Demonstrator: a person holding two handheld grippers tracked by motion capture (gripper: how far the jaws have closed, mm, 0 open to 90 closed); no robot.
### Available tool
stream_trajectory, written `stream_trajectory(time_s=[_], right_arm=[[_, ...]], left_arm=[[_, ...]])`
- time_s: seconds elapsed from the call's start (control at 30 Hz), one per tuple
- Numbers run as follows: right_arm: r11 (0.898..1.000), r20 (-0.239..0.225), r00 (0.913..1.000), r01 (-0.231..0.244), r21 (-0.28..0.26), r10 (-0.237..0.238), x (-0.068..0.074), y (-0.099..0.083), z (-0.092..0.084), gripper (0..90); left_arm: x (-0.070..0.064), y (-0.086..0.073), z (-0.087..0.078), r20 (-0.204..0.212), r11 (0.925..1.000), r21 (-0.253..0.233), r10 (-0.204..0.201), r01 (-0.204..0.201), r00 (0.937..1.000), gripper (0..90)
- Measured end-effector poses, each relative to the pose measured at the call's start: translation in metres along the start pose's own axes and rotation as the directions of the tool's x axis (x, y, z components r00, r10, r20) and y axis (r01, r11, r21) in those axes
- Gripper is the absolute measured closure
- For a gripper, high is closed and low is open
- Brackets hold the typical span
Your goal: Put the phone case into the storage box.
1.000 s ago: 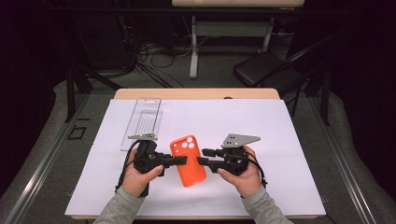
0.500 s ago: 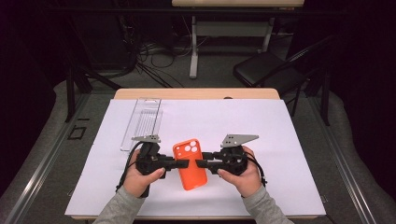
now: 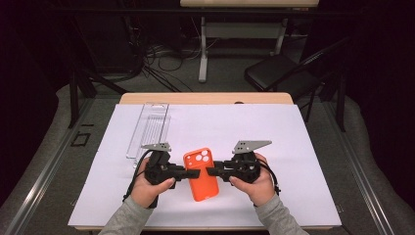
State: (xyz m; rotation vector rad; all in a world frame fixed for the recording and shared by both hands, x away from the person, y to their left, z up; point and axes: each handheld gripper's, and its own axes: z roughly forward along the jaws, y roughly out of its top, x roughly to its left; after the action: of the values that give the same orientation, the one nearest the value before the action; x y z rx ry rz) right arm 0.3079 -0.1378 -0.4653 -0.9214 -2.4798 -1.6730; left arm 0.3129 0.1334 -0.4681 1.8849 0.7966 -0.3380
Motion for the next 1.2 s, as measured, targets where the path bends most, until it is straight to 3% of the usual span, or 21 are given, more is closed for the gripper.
stream_trajectory(time_s=[1.2], right_arm=[[1.0,-0.005,0.9999,-0.014,0.0,0.014,-0.0027,-0.0011,-0.0003,78.1]], left_arm=[[0.0011,-0.0006,0.0011,0.0,1.0,0.009,0.001,-0.001,1.0,81.0]])
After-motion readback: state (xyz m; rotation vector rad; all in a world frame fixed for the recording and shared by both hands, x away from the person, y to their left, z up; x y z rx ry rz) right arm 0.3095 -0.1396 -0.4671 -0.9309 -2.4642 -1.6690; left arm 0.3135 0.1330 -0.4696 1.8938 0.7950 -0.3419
